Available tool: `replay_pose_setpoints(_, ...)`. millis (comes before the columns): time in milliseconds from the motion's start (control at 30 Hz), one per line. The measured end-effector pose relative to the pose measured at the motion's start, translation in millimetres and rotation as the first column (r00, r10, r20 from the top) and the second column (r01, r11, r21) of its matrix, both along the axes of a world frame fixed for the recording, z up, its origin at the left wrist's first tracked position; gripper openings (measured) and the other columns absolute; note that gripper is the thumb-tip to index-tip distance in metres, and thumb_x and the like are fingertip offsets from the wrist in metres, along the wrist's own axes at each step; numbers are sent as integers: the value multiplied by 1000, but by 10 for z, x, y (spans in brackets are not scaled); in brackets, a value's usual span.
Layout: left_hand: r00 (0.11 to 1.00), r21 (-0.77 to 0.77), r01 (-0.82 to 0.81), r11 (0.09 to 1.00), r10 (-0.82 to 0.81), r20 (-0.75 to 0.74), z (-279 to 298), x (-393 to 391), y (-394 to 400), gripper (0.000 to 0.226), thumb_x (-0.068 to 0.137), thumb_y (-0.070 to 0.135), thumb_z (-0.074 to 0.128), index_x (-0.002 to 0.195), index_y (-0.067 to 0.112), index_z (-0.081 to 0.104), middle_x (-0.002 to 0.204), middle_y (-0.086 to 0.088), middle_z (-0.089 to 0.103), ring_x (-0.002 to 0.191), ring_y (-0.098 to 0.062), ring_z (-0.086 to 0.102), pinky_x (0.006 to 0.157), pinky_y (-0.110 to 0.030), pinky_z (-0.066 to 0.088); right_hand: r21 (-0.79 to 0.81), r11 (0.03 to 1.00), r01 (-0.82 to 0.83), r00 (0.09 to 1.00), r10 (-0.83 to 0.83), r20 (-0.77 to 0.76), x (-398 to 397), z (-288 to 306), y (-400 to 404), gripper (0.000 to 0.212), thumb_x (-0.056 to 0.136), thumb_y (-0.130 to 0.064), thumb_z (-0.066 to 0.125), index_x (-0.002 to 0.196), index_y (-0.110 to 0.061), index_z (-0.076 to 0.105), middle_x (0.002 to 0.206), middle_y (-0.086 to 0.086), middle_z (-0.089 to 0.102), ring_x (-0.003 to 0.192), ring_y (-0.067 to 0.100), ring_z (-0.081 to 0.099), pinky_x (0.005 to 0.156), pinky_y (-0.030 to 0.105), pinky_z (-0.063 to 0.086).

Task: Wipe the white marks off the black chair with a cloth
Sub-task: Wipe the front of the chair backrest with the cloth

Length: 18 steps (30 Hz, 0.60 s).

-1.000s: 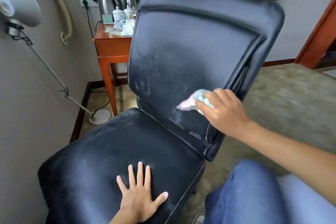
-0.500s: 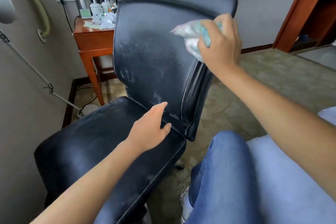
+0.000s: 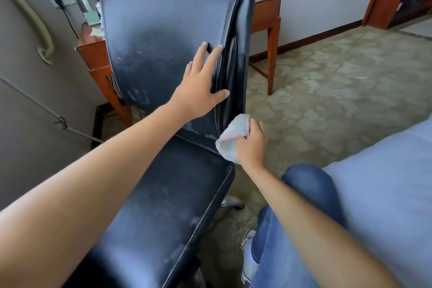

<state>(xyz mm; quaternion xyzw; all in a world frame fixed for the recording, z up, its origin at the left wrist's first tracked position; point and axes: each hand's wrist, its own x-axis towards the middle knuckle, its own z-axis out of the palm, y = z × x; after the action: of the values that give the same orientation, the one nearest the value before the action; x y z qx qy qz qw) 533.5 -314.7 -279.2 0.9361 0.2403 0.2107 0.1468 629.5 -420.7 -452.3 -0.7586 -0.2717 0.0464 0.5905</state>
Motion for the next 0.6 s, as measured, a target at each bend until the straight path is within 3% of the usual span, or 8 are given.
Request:
replay_pose_setpoints(67,998,-9,-64,998,64,-12,-85,85,-20,109,92,36,79,167,35,0,173,-7,-17,158,-45,2,125,-60,21,149,986,78,985,-53,-164,181,125,92,36,84,-2,56,116,-17,61,118,-1,60,108,20,60,86,30,48)
replay_pose_setpoints(133,993,8,-119,993,119,-5,-165,166,-47,117,90,35,83,166,36,-6,172,-8,-22,157,-47,5,117,-61,30,178,982,70,959,-17,-281,191,84,275,34,86,-10,61,118,-21,59,113,-6,62,105,14,61,85,26,47)
replay_pose_setpoints(200,988,57,-157,986,156,8,-236,221,-10,119,90,27,84,166,36,-8,172,-8,-22,156,-47,7,114,-61,37,69,997,24,951,-2,-309,76,-140,445,31,84,-8,61,113,-19,57,105,-3,62,92,18,60,79,30,47)
replay_pose_setpoints(267,986,96,-164,982,163,21,-279,262,68,119,90,19,83,166,36,-8,173,-7,-21,156,-46,10,111,-59,41,-65,998,16,943,-36,-332,-7,-442,526,27,84,-3,55,109,-10,62,96,2,62,81,20,57,70,25,44)
replay_pose_setpoints(367,985,116,-173,978,171,31,-303,283,181,119,90,13,82,166,35,-8,173,-7,-20,156,-45,12,110,-58,43,-215,976,-40,882,-66,-466,-47,-761,606,32,88,-2,57,119,-10,65,112,7,67,101,26,64,83,27,48)
replay_pose_setpoints(467,985,109,-172,979,169,36,-320,296,269,118,91,7,79,166,37,-8,173,-6,-20,155,-44,15,110,-56,46,-347,937,-49,887,-119,-447,22,-933,747,32,88,-9,64,119,-6,62,124,12,67,112,33,64,90,37,50)
replay_pose_setpoints(600,985,134,-173,976,169,44,-353,307,378,116,91,2,75,166,36,-6,173,-8,-20,150,-47,25,105,-54,51,-582,809,-76,961,-97,-260,165,-1010,920,45,88,-29,71,125,-9,57,128,12,64,117,35,63,91,45,54)
